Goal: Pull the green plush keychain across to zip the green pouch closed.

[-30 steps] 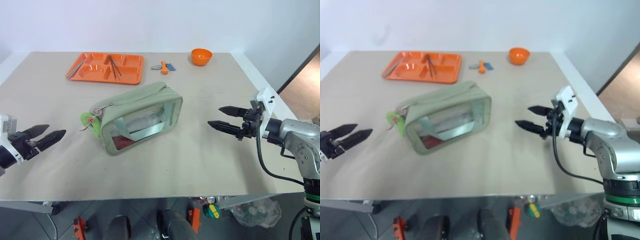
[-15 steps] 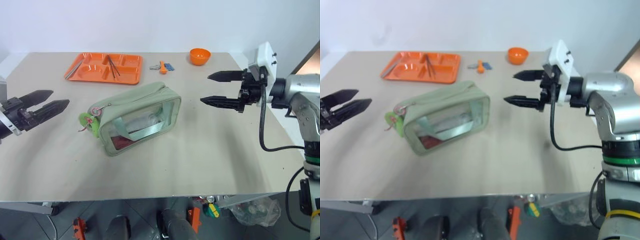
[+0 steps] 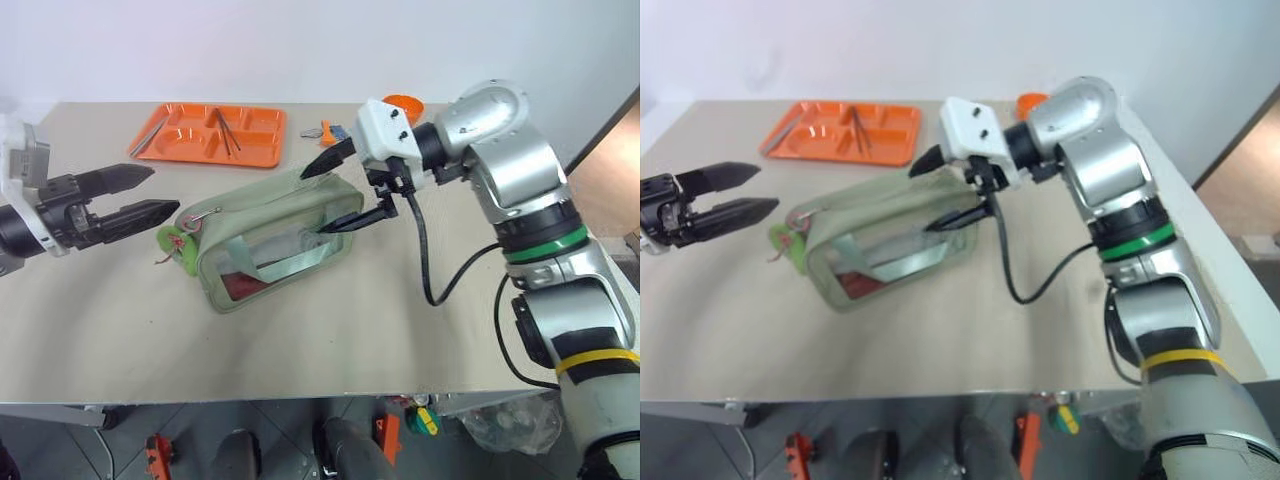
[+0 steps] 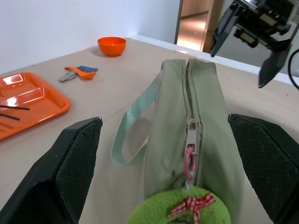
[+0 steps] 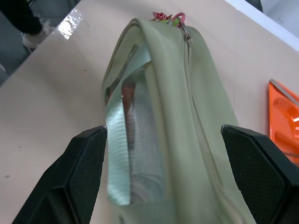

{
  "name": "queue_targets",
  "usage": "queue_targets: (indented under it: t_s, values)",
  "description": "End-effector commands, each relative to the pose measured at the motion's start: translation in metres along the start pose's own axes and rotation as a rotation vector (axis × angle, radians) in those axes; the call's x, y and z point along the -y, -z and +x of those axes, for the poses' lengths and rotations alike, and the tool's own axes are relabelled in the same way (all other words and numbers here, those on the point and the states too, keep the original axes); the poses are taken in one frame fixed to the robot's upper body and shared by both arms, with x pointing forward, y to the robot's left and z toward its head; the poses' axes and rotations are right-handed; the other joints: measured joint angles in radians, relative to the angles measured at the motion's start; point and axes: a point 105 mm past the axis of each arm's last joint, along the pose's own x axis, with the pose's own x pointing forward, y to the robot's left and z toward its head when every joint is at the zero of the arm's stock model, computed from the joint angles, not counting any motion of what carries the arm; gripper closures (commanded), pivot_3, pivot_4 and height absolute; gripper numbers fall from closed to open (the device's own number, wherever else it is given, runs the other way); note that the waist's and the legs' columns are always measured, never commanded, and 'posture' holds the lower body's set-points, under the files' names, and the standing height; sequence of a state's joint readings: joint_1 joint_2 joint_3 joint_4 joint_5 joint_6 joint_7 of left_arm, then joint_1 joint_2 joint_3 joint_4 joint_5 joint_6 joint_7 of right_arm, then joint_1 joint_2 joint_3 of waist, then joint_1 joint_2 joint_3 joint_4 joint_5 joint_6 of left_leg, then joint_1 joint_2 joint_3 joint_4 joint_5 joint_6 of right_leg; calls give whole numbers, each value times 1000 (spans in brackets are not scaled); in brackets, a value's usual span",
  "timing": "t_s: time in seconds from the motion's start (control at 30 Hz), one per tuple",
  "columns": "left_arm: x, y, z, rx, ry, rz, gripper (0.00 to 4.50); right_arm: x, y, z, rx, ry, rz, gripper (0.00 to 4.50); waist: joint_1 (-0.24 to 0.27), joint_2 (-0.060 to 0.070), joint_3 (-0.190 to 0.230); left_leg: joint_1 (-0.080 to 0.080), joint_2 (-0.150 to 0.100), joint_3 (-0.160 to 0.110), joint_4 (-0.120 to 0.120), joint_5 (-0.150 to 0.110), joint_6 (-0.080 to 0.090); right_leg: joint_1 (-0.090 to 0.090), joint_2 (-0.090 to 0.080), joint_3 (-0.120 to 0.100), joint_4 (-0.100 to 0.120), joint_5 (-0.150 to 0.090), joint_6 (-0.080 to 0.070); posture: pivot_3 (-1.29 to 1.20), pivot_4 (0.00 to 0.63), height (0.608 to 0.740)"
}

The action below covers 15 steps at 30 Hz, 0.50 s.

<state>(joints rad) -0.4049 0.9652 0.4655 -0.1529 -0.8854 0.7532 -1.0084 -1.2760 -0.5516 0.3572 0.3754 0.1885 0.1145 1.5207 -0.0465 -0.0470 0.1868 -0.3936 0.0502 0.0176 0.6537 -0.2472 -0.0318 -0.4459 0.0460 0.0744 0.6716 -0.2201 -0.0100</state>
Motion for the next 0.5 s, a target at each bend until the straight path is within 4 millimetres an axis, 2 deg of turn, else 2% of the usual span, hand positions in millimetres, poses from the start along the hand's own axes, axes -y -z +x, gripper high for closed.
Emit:
queue_targets:
  t_s: [0.03,0.2,0.33,0.5]
  values:
    - [16,-15,4,19,61,53,13,4,5,7,-52,-37,-52,462,-1,0,0,0,0,0,0,0,0,0,0,0,1,0,0,0,150,740]
    - [30,-17,14,14,136,50,13,4,19,19,-113,-68,-69,462,-1,0,0,0,-2,0,2,0,0,0,-1,0,4,-1,-1,0,150,740]
    - [34,-16,19,15,165,45,13,5,25,26,-134,-72,-76,462,-1,0,0,1,-2,-2,2,0,-1,0,0,0,8,-2,-2,0,150,740]
    - [39,-14,23,15,207,31,0,3,36,27,-179,-74,-80,1953,-2,0,0,2,-1,-5,2,1,-2,0,1,0,10,-3,-3,0,150,740]
